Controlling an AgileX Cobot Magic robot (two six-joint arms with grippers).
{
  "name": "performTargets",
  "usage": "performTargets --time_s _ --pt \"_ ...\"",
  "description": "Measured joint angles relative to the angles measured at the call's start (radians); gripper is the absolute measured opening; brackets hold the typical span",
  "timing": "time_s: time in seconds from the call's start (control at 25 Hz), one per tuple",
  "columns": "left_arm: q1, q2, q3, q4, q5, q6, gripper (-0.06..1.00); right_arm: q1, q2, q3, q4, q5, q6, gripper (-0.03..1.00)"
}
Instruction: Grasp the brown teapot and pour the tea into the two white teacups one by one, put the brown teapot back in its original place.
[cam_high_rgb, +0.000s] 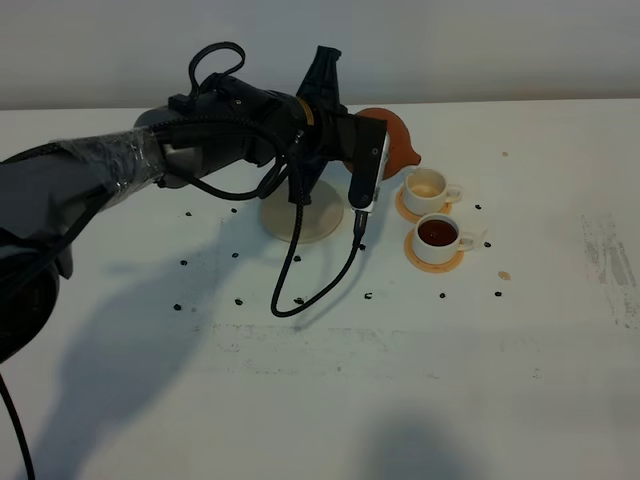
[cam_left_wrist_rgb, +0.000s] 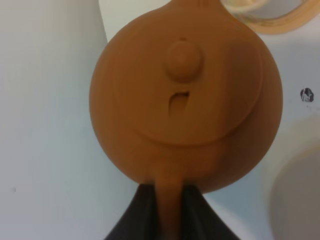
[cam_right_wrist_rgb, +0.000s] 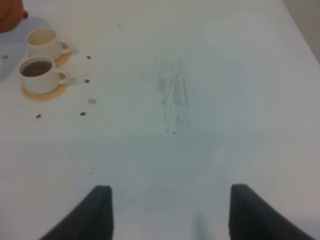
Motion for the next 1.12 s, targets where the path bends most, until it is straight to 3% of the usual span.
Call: performTargets --time_s 0.72,1.12 --pt "-0.010 0.023 0.000 0.002 -0.045 0.172 0.09 0.000 0.000 0.000 0.000 0.000 0.000 0.49" --pt "-0.010 0.023 0.000 0.002 -0.070 0.191 0.09 0.000 0.000 0.000 0.000 0.000 0.000 0.49"
